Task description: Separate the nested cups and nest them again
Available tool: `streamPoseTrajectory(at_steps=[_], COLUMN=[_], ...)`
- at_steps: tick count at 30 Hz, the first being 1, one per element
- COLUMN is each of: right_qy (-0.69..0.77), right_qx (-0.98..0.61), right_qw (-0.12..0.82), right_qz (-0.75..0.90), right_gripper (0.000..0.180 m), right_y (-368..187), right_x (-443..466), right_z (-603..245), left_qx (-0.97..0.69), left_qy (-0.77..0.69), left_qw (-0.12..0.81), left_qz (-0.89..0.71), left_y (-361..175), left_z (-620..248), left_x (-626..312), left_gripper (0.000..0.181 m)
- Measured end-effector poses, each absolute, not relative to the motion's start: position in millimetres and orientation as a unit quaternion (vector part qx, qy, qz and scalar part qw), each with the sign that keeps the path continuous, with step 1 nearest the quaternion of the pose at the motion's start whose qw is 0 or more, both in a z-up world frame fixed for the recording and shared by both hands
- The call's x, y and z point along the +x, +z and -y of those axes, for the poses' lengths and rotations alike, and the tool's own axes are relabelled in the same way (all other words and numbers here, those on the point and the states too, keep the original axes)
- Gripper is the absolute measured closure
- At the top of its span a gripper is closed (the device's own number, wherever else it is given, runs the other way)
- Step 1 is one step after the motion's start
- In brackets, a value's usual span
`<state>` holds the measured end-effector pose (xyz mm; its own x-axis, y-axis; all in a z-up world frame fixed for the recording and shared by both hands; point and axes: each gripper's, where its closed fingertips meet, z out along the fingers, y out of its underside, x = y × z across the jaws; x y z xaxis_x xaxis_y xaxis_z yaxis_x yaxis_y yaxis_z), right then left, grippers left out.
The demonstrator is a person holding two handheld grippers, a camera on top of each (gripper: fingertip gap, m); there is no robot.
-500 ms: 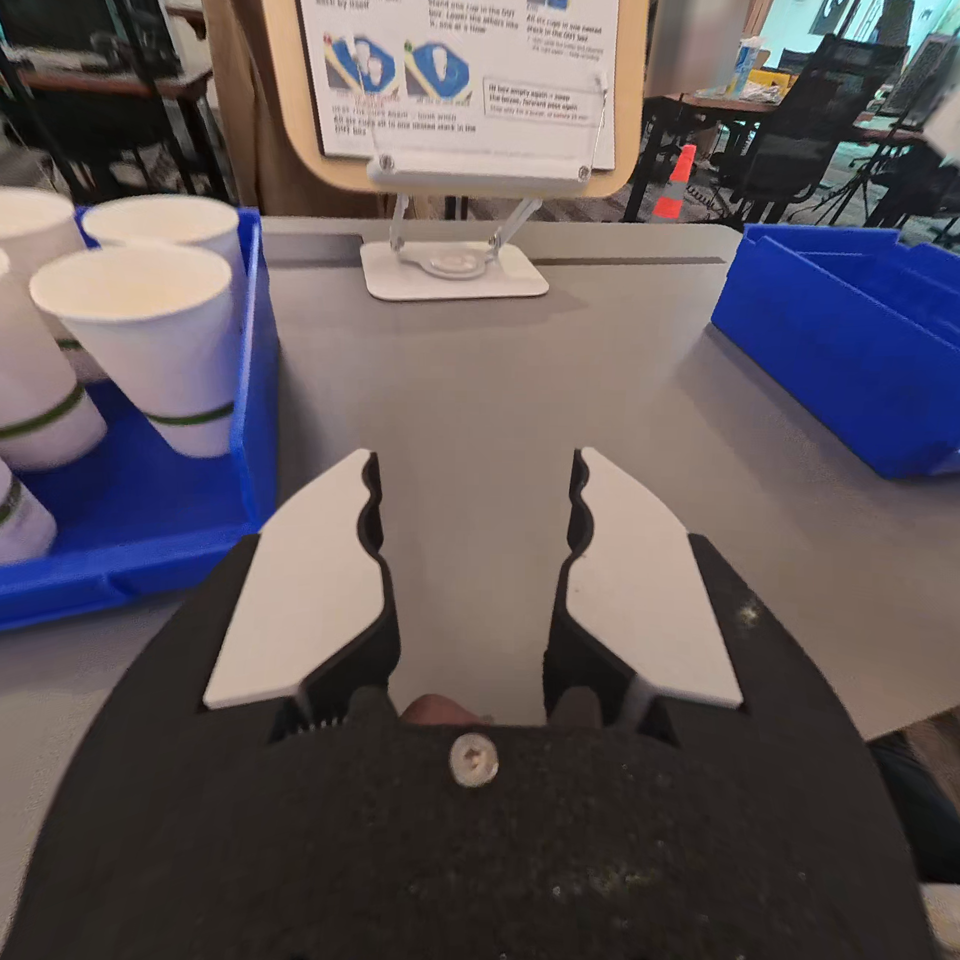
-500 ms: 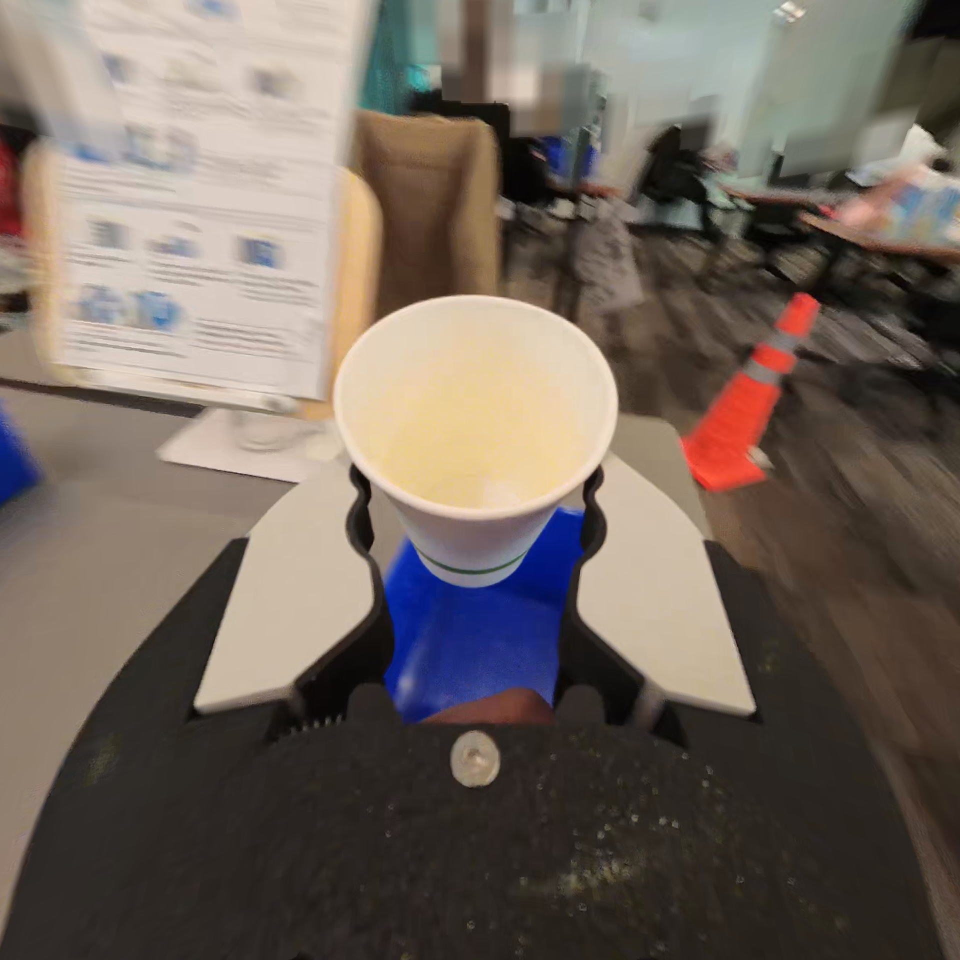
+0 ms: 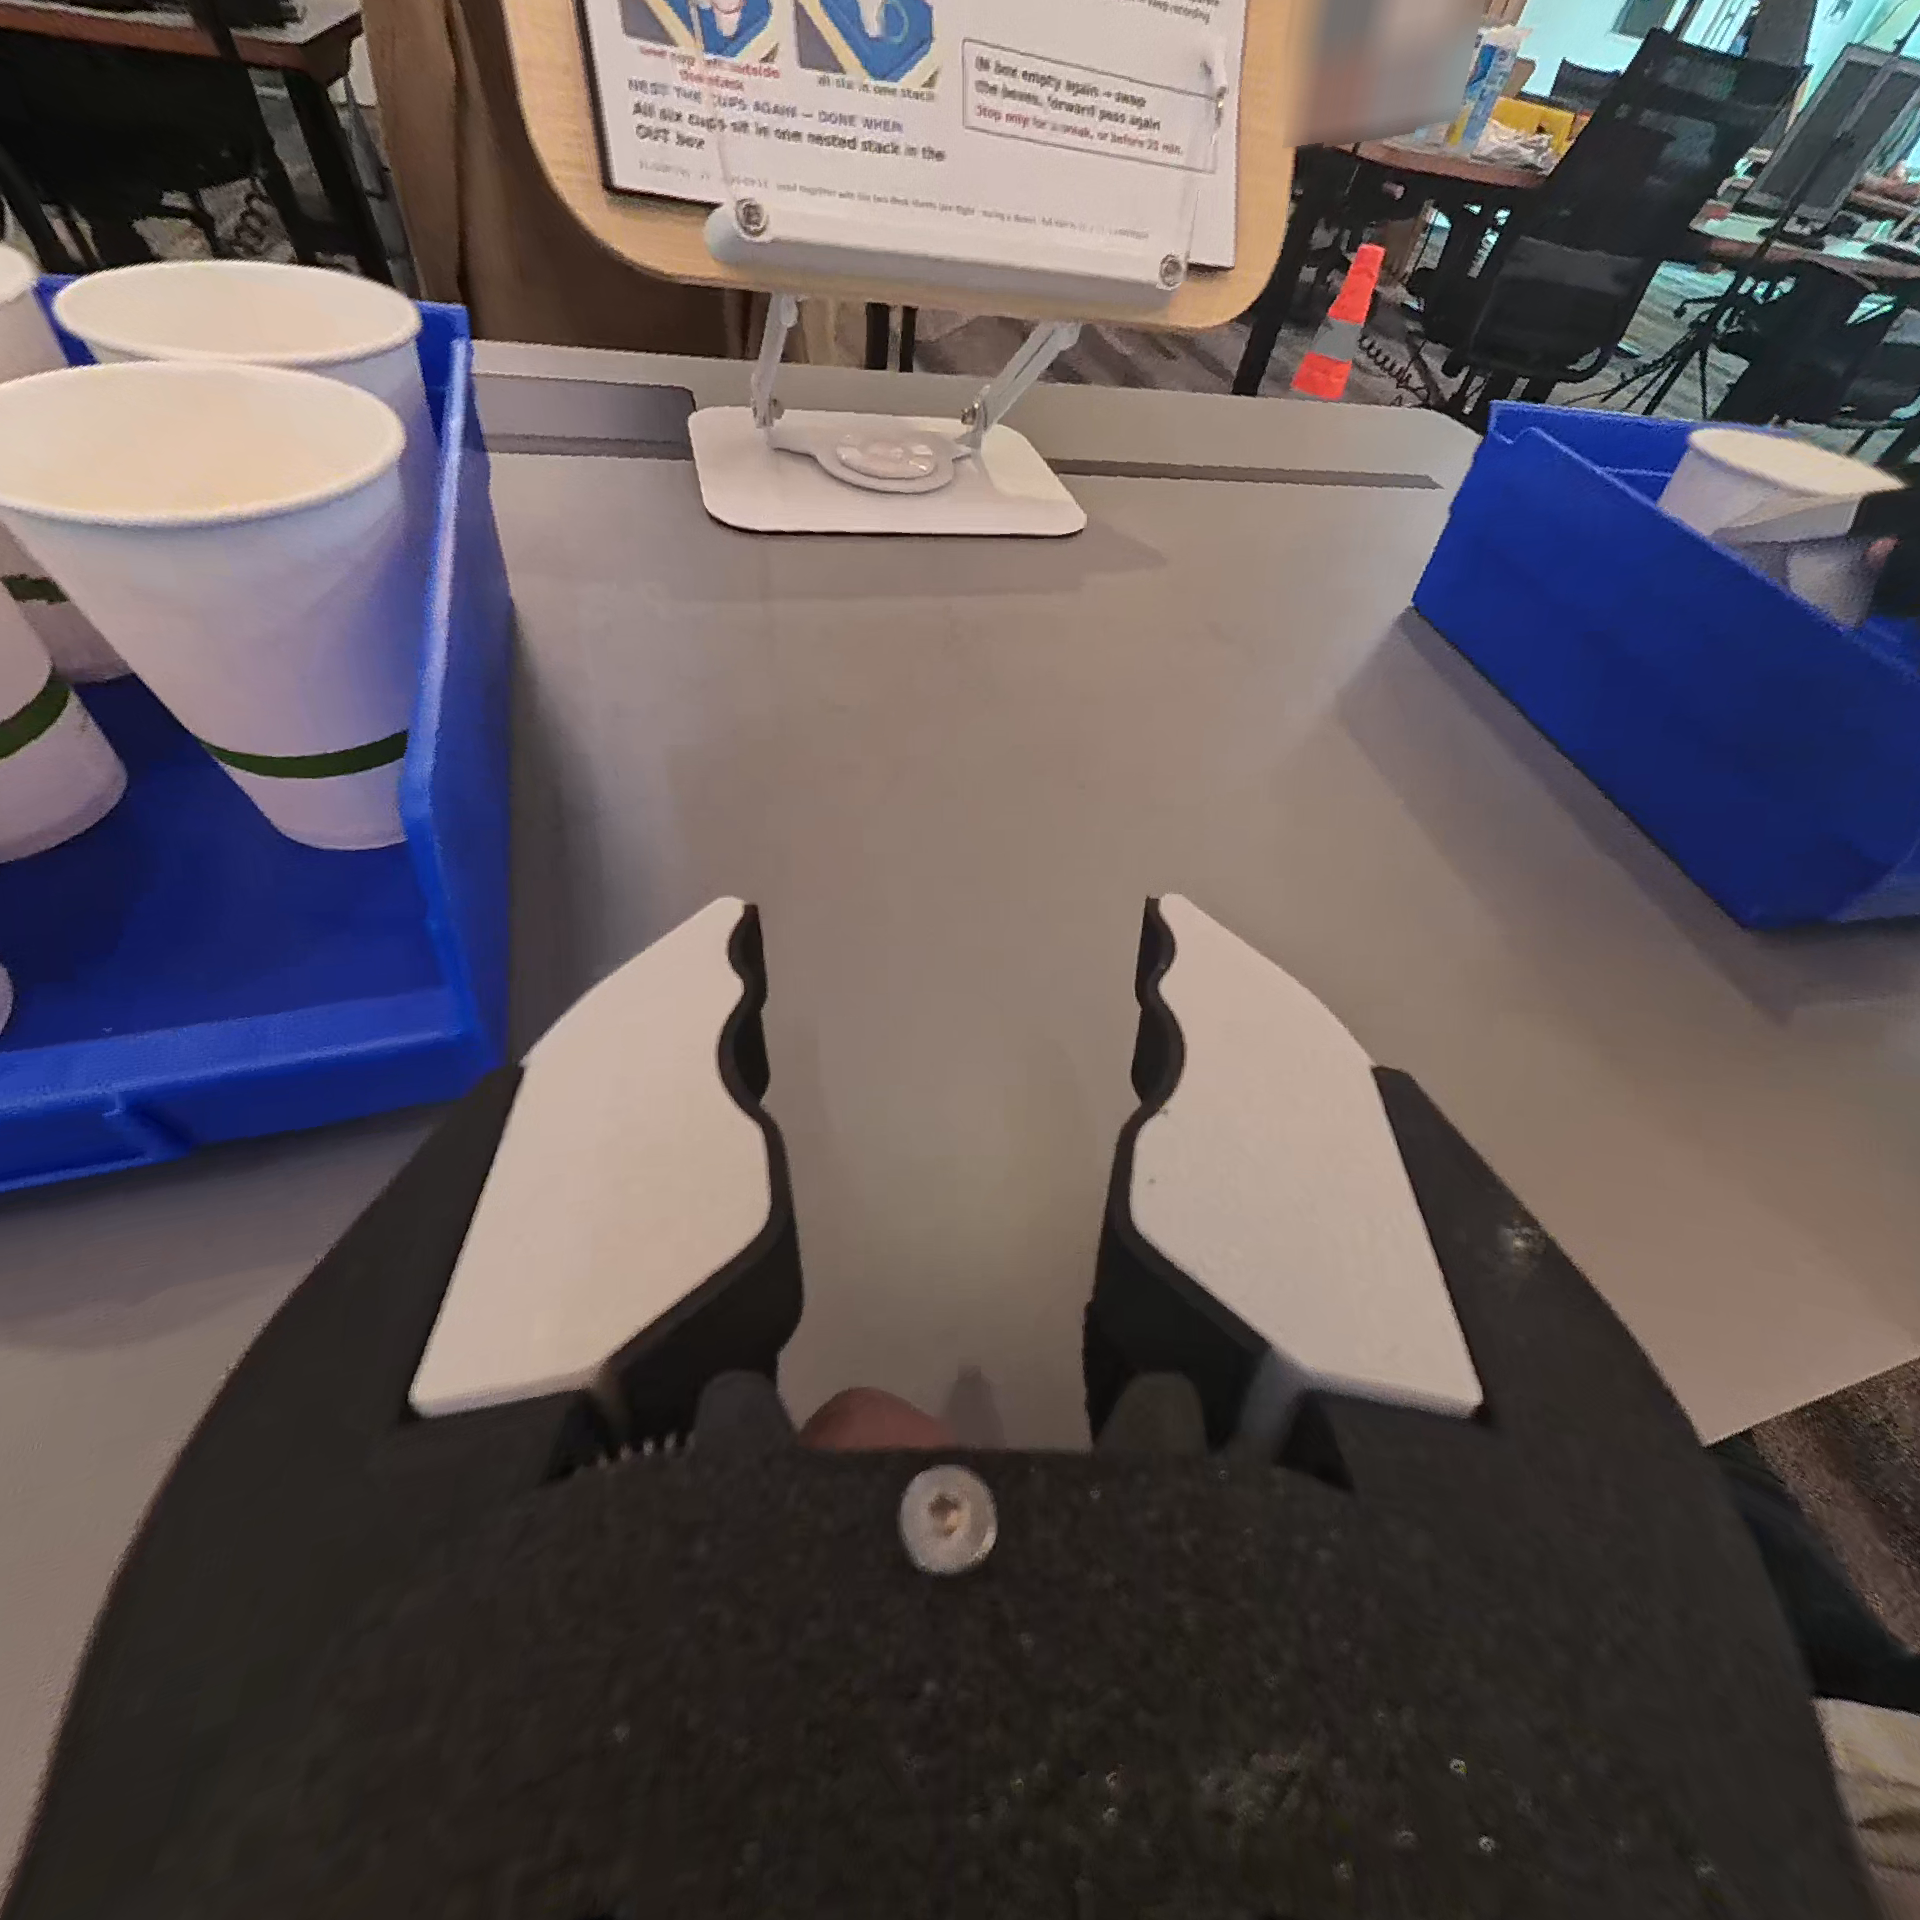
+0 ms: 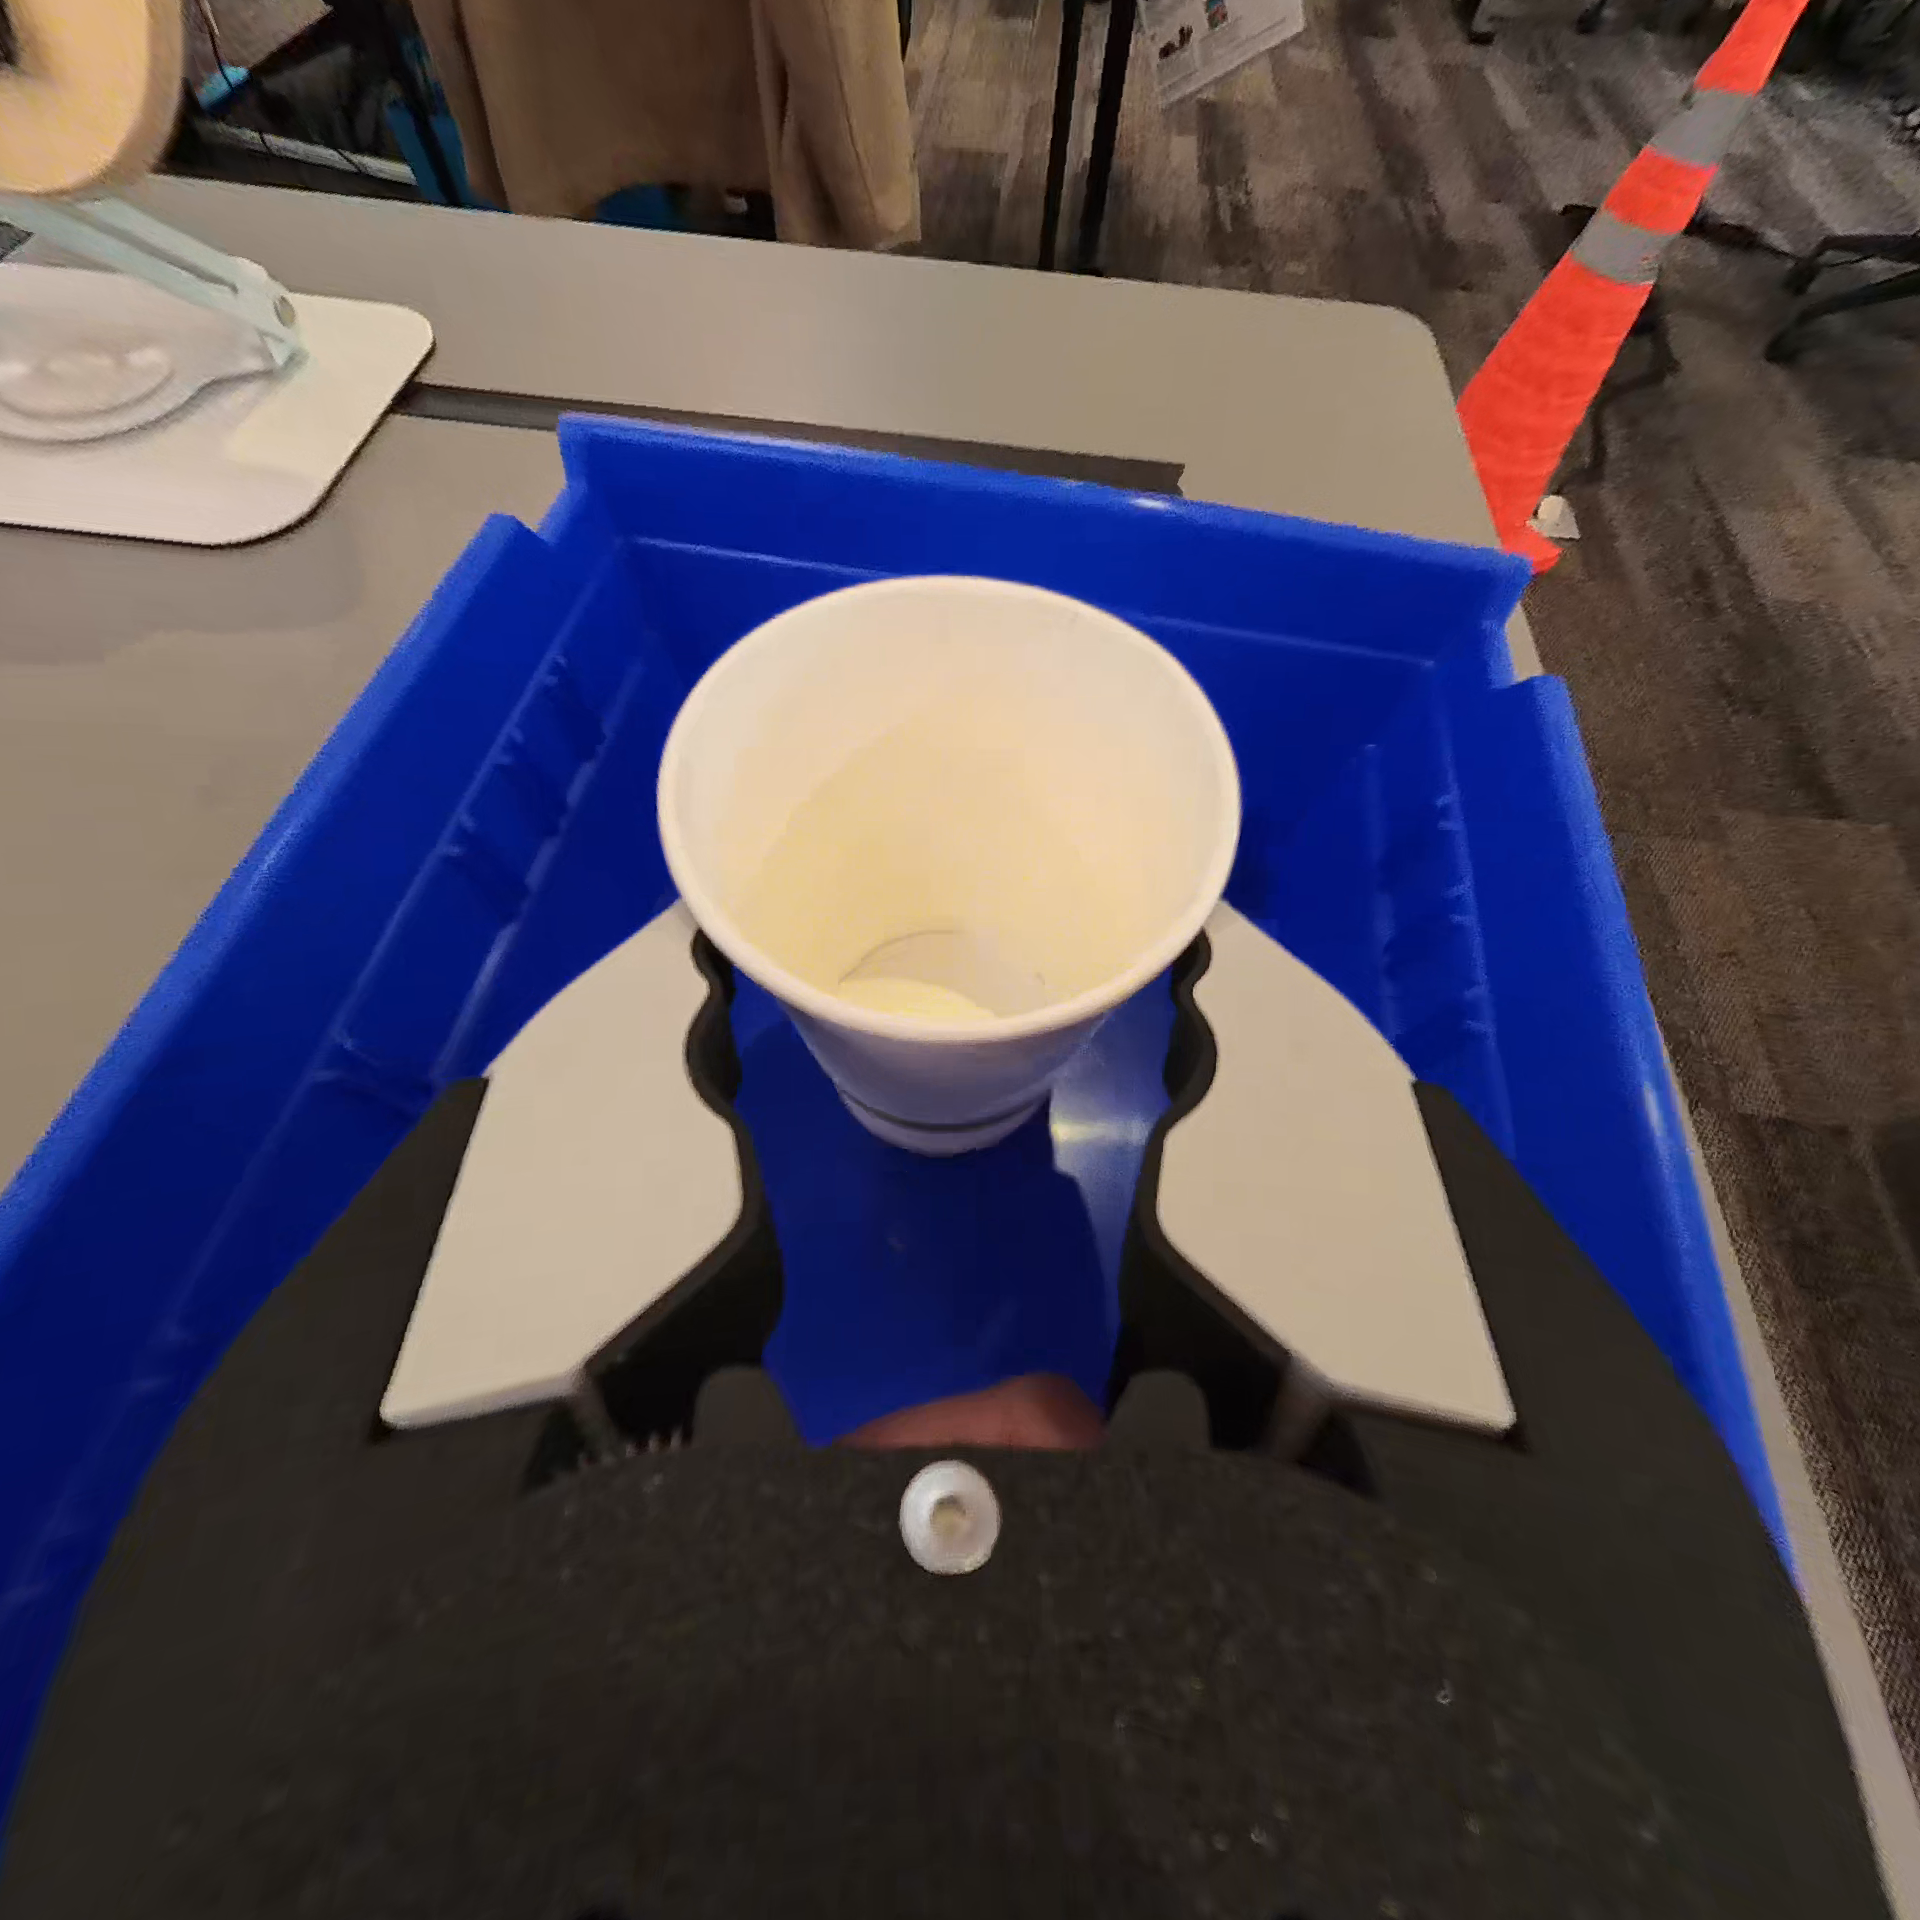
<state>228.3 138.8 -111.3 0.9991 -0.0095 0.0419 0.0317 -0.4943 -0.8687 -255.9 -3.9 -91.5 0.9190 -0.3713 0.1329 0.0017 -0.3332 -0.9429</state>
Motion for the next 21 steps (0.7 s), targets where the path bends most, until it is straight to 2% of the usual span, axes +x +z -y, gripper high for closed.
streamPoseTrajectory(at_steps=[5,6,9,12,15,21], right_qy=[-0.036,-0.035,-0.037,-0.062,-0.023,0.034], right_qx=[-0.87,-0.871,-0.866,-0.836,-0.803,-0.794], right_qw=[0.492,0.49,0.498,0.545,0.593,0.602], right_qz=[0.013,0.016,0.023,0.036,0.048,0.078], right_gripper=[0.094,0.088,0.086,0.09,0.1,0.102], right_y=[-113,-113,-103,-76,-57,-64], right_x=[230,229,225,213,178,120], right_z=[-129,-127,-112,-84,-52,-13], left_qx=[-0.805,-0.806,-0.81,-0.807,-0.801,-0.813], left_qy=[-0.131,-0.117,-0.053,0.017,0.035,0.043], left_qw=[0.573,0.577,0.583,0.585,0.587,0.571], left_qz=[-0.078,-0.063,0.002,0.08,0.11,0.109], left_y=[-93,-93,-98,-103,-104,-109], left_z=[2,2,1,-4,-27,-81], left_x=[-285,-296,-346,-410,-449,-481], left_gripper=[0.111,0.11,0.103,0.093,0.088,0.082])
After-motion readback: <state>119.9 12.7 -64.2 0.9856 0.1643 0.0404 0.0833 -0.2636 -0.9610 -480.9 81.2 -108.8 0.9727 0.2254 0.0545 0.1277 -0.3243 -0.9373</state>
